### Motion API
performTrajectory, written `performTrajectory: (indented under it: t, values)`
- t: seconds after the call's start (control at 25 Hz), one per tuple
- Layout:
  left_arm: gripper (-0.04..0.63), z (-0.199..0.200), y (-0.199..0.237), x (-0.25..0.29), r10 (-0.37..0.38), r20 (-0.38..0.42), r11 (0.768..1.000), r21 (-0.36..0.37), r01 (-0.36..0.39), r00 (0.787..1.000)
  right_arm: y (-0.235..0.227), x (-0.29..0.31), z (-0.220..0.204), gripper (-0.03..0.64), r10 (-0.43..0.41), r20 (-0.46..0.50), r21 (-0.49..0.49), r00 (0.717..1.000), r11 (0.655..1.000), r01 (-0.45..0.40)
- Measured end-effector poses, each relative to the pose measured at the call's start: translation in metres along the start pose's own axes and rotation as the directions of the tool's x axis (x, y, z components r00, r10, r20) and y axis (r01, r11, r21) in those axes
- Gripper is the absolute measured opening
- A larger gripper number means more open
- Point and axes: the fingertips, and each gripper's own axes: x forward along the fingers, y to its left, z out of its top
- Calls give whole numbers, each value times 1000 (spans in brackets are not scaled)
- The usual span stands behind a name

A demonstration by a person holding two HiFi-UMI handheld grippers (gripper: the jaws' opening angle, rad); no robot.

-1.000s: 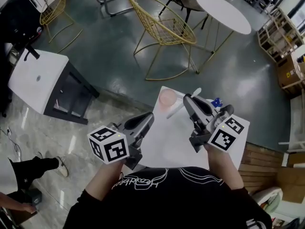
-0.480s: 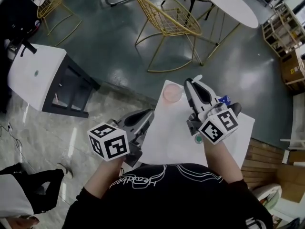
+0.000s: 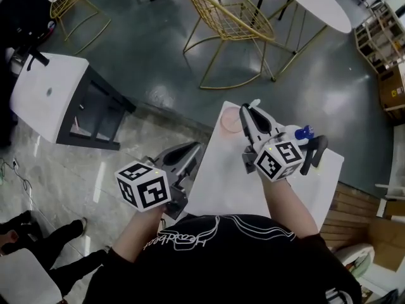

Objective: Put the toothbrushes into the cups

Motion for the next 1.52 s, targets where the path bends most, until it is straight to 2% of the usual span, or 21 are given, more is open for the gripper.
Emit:
performTrajectory:
  t: [0.4,0.72,1.04,1.24,1.52]
  values:
    - [6,-6,10,-1,23,-9,1000,-18,-23,1000,-1,5,-18,41,5,-13,33,1000,999,-4]
    - [6,-9,13,-3,27,-9,999,-26,-28,1000,-6,3,-28,41,-24,-38,34,999,999,25]
    - [6,-13,12,-8,32,-12,999,-25,-32,999,-17,-1,-35,44,-47,-42,82,998,995,51]
    - [6,-16,13,-14,49,-2,998,-30,-49,999,-22,-3,-38,144,-54,-49,109,997,992,59]
    - [6,-23,3,-24,75,14,997,-29,-74,997,-28,-17,-44,173,-78,-62,192,995,977,88]
